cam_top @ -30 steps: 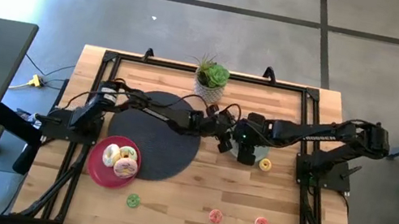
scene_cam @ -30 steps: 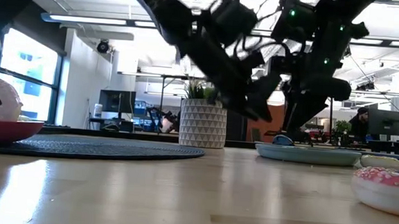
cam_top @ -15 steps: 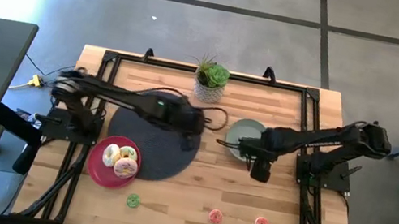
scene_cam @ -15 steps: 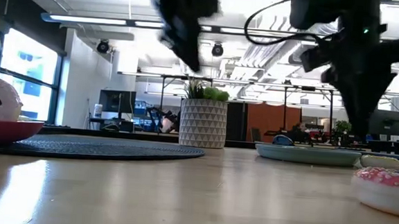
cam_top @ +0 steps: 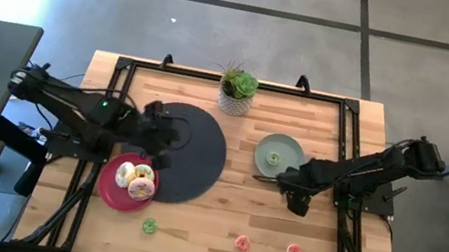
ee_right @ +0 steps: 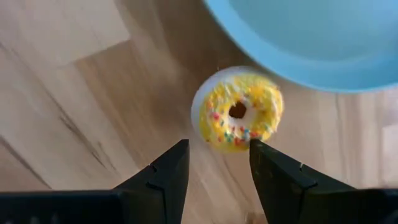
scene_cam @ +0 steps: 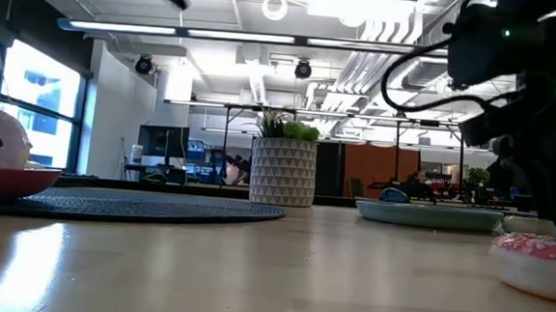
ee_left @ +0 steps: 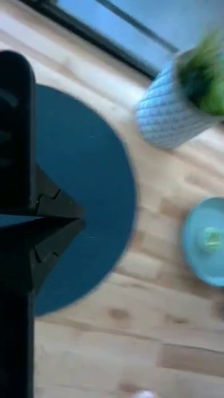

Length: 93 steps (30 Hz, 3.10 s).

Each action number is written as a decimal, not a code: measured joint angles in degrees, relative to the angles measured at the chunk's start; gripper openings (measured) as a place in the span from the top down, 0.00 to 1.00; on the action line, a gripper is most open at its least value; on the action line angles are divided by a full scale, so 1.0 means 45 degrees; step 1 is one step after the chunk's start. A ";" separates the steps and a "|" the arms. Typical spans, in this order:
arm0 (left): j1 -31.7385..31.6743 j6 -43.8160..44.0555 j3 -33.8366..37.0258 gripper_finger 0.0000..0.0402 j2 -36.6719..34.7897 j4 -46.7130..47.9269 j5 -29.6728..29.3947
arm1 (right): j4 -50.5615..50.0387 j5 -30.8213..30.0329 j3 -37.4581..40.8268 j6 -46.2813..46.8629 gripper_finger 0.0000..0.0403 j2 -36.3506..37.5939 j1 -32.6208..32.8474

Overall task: Pick & Place donuts
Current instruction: Put the small yellow donut on the blue plate, then put the right small pink donut on the blue plate

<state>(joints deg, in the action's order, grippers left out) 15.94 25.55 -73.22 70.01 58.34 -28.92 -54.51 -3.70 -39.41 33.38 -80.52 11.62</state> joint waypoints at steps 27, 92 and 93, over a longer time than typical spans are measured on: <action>0.1127 0.1037 0.5063 0.99 -0.1036 -0.5528 0.0612 | 0.1399 -0.0397 0.0682 -0.0711 0.66 0.0144 -0.0597; 0.1122 0.1062 0.5063 0.71 -0.0756 -0.5618 0.0213 | 0.4536 -0.1720 -0.0614 -0.7484 0.66 0.0144 -0.6236; 0.1122 0.1059 0.5063 0.71 -0.0756 -0.5618 0.0155 | 0.4528 -0.1658 -0.0614 -0.7484 0.64 0.0144 -0.6216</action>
<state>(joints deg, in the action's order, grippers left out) 20.99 30.31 -50.43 66.61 33.06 -28.22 -34.14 -11.16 -42.17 -0.30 -79.88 -16.35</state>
